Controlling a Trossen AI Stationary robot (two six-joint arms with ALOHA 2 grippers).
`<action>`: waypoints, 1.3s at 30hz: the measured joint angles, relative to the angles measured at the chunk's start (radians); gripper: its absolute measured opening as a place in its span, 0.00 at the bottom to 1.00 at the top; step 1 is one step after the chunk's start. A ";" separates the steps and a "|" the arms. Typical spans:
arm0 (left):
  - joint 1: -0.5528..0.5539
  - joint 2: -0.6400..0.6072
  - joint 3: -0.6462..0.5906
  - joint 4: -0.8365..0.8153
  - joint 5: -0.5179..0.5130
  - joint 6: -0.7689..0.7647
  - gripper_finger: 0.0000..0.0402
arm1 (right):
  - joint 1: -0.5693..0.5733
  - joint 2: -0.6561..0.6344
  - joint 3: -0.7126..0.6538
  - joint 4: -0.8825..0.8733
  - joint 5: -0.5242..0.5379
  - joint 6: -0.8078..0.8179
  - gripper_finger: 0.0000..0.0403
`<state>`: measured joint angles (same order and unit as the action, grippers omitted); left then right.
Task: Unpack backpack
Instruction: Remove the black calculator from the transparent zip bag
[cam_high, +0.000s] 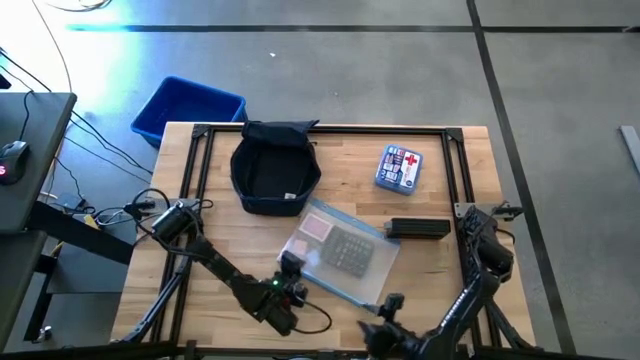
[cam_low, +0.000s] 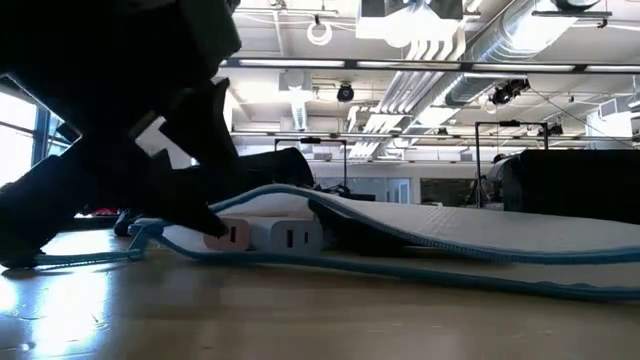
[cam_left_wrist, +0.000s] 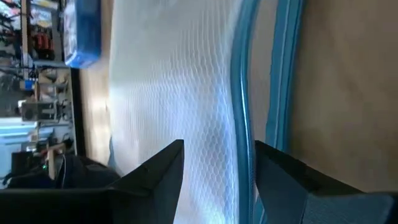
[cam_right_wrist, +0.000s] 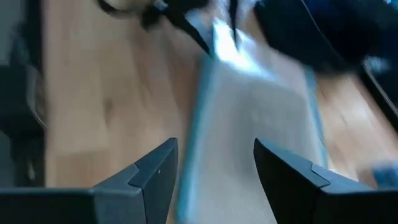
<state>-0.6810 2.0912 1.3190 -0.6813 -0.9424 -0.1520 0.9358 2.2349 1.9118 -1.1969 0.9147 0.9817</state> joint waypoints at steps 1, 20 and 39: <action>0.000 -0.001 0.000 -0.013 -0.034 -0.022 0.40 | -0.012 0.000 -0.020 0.066 0.001 -0.057 0.49; -0.030 -0.013 0.160 -0.064 -0.056 -0.115 0.01 | -0.184 0.000 -0.260 0.404 -0.122 -0.157 0.35; -0.063 -0.012 0.165 0.095 -0.028 -0.090 0.00 | -0.169 0.000 -0.265 0.494 -0.030 -0.231 0.33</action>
<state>-0.7441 2.0792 1.4837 -0.5868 -0.9703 -0.2424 0.7668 2.2353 1.6470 -0.7030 0.8844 0.7508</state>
